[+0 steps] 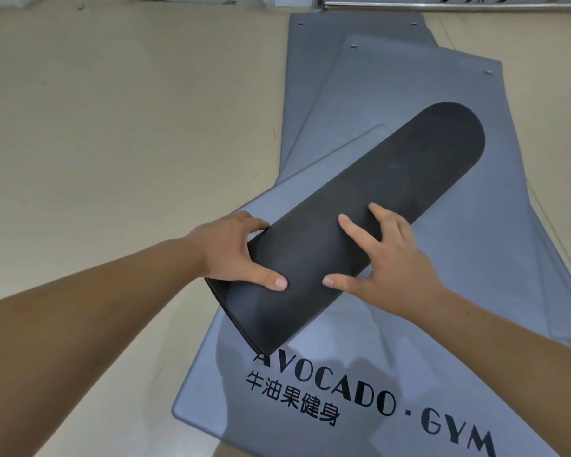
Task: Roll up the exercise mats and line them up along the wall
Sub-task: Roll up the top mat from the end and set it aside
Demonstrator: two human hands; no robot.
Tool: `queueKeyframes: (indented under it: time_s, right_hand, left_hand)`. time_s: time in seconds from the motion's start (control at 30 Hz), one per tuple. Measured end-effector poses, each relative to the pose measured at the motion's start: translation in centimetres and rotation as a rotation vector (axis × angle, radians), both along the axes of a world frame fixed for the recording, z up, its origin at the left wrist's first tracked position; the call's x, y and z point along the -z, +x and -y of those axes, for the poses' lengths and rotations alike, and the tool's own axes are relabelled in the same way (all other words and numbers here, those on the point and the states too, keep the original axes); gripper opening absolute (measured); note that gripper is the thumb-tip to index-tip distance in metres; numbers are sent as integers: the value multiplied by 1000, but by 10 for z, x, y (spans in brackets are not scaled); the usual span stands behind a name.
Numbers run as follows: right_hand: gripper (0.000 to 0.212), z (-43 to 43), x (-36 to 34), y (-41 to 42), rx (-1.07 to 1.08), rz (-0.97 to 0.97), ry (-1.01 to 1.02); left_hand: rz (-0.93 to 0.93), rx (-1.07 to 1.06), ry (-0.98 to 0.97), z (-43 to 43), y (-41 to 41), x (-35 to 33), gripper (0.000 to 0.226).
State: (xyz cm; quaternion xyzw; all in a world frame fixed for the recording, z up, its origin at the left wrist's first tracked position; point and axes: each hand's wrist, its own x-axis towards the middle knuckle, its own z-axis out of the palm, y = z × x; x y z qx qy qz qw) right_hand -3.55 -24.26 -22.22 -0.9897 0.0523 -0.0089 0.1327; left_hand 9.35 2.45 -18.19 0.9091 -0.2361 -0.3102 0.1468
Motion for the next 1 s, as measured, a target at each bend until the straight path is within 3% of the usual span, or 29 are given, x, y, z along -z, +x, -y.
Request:
queueKeyframes:
  time_s: [0.07, 0.17, 0.2, 0.4, 0.5, 0.53, 0.6, 0.73, 0.83, 0.9, 1.0]
  right_hand:
    - [106, -10, -5, 17, 16, -52, 29]
    - [102, -20, -15, 46, 9, -129, 58]
    - [100, -22, -17, 55, 5, -147, 57]
    - [87, -61, -1, 79, 84, 56, -18]
    - [74, -67, 4, 74, 61, 232, 97]
    - [69, -64, 5, 69, 80, 273, 148]
    - [67, -58, 4, 52, 179, 170, 292]
    - [87, -56, 3, 21, 324, -255, 949]
    - [98, -68, 5, 17, 332, -246, 1279]
    - [105, -75, 6, 18, 355, -151, 1290]
    - [91, -82, -4, 11, 336, -156, 975]
  left_hand:
    - [149, -14, 23, -9, 5, -8, 115]
    - [301, 3, 51, -15, 1, -19, 76]
    - [325, 15, 81, -13, -5, -21, 72]
    - [260, -22, 293, -5, -30, 7, 129]
    - [253, -71, 246, -12, -20, 16, 117]
    - [237, -77, 227, -14, -14, 15, 111]
    - [182, -91, 192, -19, -2, 9, 103]
    - [114, -161, 155, -19, 0, -1, 93]
    - [35, -250, 98, -7, -24, -2, 91]
    - [-80, -364, -14, -6, -40, -2, 89]
    - [-361, -530, -232, -22, -61, -3, 70]
